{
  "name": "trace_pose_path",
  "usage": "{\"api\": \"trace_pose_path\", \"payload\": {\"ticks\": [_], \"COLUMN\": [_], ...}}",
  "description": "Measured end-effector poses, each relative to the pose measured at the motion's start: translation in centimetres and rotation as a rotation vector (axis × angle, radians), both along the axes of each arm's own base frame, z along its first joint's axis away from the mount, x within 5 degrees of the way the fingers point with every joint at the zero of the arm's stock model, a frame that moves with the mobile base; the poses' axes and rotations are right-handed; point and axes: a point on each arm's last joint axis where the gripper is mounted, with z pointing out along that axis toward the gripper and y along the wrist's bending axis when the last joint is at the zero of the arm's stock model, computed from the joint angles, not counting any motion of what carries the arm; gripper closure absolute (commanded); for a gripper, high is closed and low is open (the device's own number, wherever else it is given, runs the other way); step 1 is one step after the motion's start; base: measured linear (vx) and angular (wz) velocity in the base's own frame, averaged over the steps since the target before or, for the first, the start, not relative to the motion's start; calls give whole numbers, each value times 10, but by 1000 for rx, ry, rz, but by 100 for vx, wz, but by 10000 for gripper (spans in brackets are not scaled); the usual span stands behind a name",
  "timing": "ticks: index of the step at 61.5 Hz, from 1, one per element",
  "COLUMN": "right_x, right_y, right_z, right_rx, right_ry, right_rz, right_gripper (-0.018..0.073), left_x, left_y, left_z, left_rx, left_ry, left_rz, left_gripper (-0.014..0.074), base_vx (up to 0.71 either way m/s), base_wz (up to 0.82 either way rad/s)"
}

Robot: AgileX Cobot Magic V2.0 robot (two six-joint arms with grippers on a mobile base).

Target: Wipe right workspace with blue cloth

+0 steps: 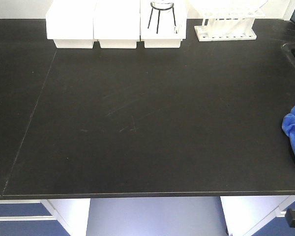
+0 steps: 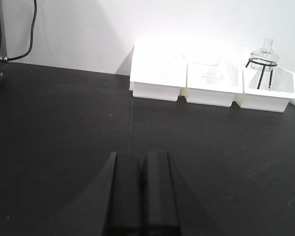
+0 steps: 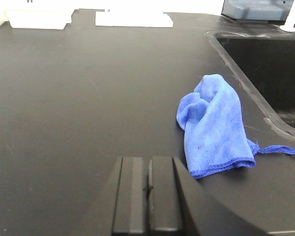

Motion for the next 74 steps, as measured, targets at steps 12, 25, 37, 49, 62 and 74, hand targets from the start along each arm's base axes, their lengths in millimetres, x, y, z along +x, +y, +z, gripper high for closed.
{"api": "trace_pose_path", "payload": {"ticks": [12,25,37,49,62,74], "right_x": [0,3,4,-4,-25,-30], "right_y": [-3,-4,4,14,10,3], "right_z": [0,13,38,66,94,110], "right_rx": [-123,-331,-384,-278,19,135], "right_ry": [9,-113,-408,-752,-1142,-1174], "right_rz": [8,30,84,134,123,70], "right_gripper": [567,567,567,567,567,567], "left_x": [0,0,0,0,0,0], "left_y": [0,0,0,0,0,0], "left_z": [0,0,0,0,0,0], "left_rx": [0,0,0,0,0,0], "left_ry": [0,0,0,0,0,0], "left_rz": [0,0,0,0,0,0], "left_gripper": [602,602,602,602,602,602], "base_vx": [0,0,0,0,0,0], "base_wz": [0,0,0,0,0,0]}}
